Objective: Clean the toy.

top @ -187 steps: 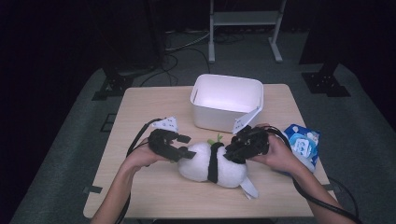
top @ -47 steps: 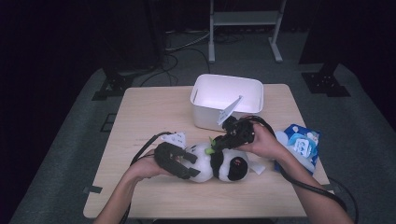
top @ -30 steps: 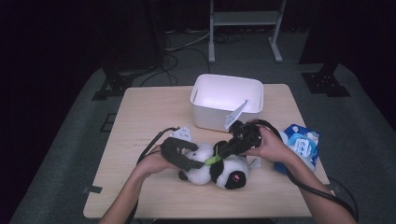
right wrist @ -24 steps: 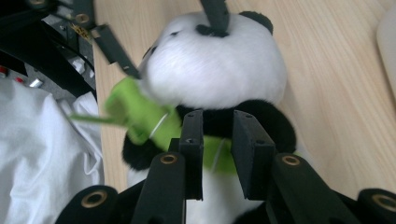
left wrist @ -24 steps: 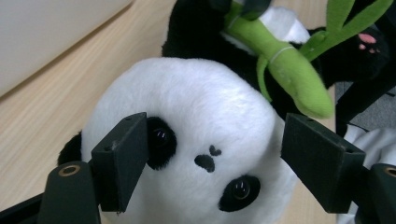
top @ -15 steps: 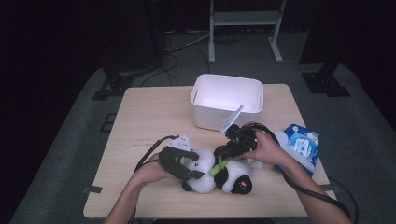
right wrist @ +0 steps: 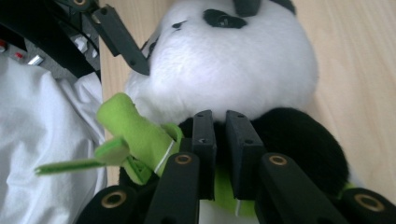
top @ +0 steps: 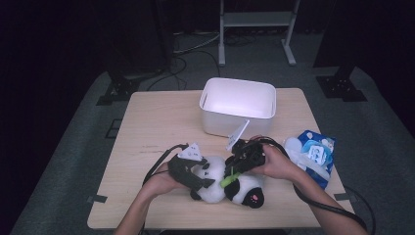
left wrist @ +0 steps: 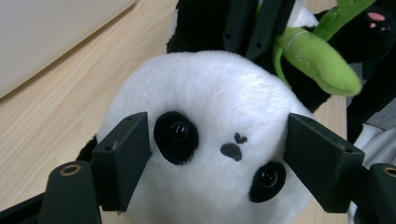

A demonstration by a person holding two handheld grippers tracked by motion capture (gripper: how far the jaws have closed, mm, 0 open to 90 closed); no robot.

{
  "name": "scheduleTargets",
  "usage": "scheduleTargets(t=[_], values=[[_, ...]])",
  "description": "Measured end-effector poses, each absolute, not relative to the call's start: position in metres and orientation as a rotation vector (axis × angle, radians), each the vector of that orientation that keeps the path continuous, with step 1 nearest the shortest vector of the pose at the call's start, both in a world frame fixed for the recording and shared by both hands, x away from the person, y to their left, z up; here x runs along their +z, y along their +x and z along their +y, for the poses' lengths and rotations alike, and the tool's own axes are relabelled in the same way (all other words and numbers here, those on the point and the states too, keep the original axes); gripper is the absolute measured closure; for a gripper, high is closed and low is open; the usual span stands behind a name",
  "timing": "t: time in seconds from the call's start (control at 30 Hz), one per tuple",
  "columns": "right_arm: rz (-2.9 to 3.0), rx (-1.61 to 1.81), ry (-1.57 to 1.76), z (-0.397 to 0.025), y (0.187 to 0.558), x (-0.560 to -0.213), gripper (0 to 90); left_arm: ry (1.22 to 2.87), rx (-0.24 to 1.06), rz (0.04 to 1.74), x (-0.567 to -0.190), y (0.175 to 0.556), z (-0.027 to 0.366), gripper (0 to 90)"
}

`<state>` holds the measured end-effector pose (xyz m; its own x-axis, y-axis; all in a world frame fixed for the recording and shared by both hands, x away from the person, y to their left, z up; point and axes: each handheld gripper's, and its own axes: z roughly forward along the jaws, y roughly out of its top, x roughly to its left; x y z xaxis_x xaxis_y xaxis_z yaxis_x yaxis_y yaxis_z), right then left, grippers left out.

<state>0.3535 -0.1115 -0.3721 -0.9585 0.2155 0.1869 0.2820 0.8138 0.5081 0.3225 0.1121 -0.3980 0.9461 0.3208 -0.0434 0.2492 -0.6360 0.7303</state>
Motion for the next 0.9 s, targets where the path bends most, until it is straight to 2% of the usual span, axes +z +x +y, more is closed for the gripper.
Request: scheduleTargets(t=[0.47,0.5,0.67,0.7,0.9], values=[[-2.831,-0.843,-0.405,-0.113,0.345,-0.372,82.4,2.260,0.083,0.376,-0.398,0.319,0.114,20.6],[-2.840,-0.853,-0.411,-0.113,0.346,-0.371,77.9,2.260,0.086,0.371,-0.397,0.319,0.115,20.2],[-2.857,-0.898,-0.435,-0.116,0.353,-0.366,69.5,2.232,0.073,0.374,-0.393,0.321,0.121,19.7],[-2.851,-0.939,-0.444,-0.120,0.358,-0.361,65.0,2.230,0.081,0.385,-0.392,0.322,0.125,19.3],[-2.828,-1.035,-0.491,-0.133,0.370,-0.343,57.7,2.188,0.118,0.430,-0.383,0.324,0.143,16.9]])
